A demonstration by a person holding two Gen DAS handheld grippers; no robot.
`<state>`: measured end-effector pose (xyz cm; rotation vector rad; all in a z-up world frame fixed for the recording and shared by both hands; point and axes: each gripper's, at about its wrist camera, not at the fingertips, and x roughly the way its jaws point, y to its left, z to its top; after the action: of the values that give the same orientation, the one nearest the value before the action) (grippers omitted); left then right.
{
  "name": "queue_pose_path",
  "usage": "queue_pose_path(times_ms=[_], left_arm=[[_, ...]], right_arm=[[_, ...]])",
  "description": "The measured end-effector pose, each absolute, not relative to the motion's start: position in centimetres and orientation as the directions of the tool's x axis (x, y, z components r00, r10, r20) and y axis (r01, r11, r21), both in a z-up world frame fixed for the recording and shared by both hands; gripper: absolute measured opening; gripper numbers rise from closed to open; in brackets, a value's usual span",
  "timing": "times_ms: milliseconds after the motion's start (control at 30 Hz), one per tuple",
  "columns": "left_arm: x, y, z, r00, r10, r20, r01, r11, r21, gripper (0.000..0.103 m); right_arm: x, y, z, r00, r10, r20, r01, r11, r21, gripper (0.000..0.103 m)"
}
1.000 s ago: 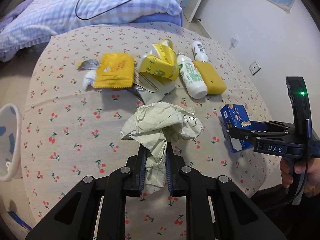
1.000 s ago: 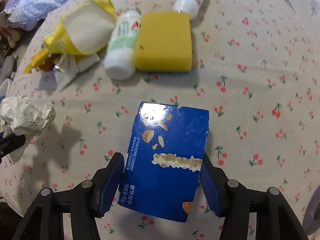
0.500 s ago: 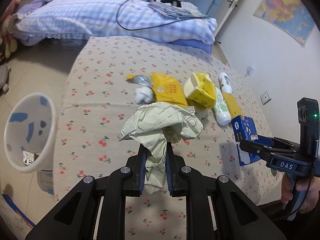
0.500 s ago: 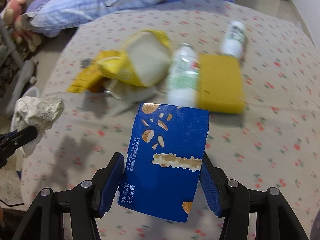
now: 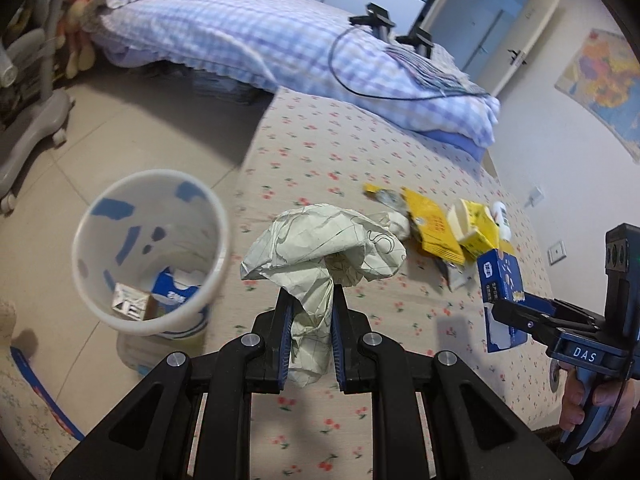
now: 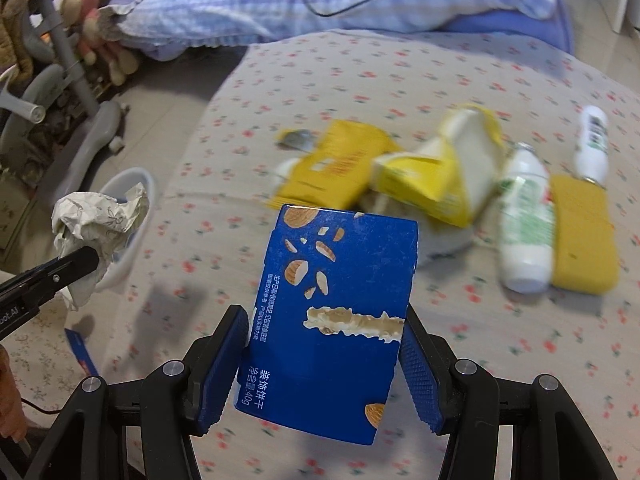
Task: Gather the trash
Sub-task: 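Carry the paper and box to the wastebasket and release both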
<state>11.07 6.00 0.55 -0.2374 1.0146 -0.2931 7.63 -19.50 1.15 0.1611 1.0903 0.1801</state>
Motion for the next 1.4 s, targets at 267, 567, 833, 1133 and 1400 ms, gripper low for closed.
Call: queue_pose_path(times_ms=[267, 567, 833, 1133, 1400], left_arm=[[11.7, 11.5, -0.5, 0.514, -0.29, -0.807, 0.008, 0.943, -0.333, 0.018], [13.4, 15.3, -2.7, 0.509, -0.225, -0.831, -0.088, 0.947, -0.31, 0.018], [14.0, 16.8, -3.5, 0.493, -0.152, -0.857, -0.137, 0.959, -0.248, 0.052], [12.8, 19.5, -3.8, 0.476, -0.051, -0.878, -0.207, 0.964, -0.168, 0.094], [11.0, 22.0, -4.4, 0.427, -0.006, -0.904, -0.268, 0.954, -0.133, 0.094]], right_arm=[[10.0, -15.1, 0.7, 0.436, 0.268, -0.86, -0.118, 0.964, 0.24, 0.064], [12.0, -10.7, 0.1, 0.422, 0.303, -0.855, -0.179, 0.952, 0.249, 0.064], [13.2, -8.4, -0.5, 0.414, 0.314, -0.854, -0.192, 0.948, 0.256, 0.064], [14.3, -6.1, -1.4, 0.406, 0.32, -0.856, -0.199, 0.945, 0.259, 0.064], [15.8, -2.8, -2.3, 0.403, 0.343, -0.848, -0.227, 0.936, 0.27, 0.064]])
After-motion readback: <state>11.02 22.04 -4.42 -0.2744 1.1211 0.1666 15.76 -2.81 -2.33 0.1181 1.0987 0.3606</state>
